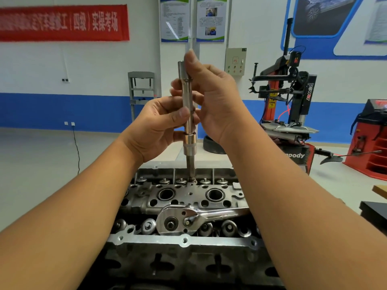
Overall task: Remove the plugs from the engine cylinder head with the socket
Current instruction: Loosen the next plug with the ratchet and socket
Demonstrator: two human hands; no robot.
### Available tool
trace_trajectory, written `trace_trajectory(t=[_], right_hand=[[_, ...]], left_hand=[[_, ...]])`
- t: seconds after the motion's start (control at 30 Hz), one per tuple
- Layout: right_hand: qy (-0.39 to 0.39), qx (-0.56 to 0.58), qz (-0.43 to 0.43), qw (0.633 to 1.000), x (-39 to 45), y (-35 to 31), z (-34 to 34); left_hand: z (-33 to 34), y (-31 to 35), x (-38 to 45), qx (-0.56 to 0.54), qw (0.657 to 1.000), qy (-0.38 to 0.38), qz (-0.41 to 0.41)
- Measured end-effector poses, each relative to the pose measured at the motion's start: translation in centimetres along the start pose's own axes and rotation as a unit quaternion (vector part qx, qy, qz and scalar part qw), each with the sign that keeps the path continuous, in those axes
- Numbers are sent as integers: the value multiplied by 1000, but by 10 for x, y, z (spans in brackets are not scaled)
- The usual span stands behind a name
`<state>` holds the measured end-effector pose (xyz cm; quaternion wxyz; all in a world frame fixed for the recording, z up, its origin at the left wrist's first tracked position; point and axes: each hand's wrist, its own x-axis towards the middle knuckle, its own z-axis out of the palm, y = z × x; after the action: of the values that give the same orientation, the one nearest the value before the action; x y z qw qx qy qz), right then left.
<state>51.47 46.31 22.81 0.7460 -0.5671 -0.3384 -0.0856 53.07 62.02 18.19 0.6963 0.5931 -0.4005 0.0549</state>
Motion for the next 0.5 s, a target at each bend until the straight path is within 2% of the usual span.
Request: trace_trajectory(t=[0.1, 0.3, 0.5], right_hand=[[4, -7, 0, 1000, -1, -1, 1], [-10, 15, 20, 1000, -2, 0, 4], [-23, -12, 5, 1000, -4, -1, 0]], left_hand=[[-2, -1, -1, -6, 1000, -9, -20], [-6, 7, -7, -42, 992, -90, -74], [-8, 6, -5, -7, 997, -66, -44]])
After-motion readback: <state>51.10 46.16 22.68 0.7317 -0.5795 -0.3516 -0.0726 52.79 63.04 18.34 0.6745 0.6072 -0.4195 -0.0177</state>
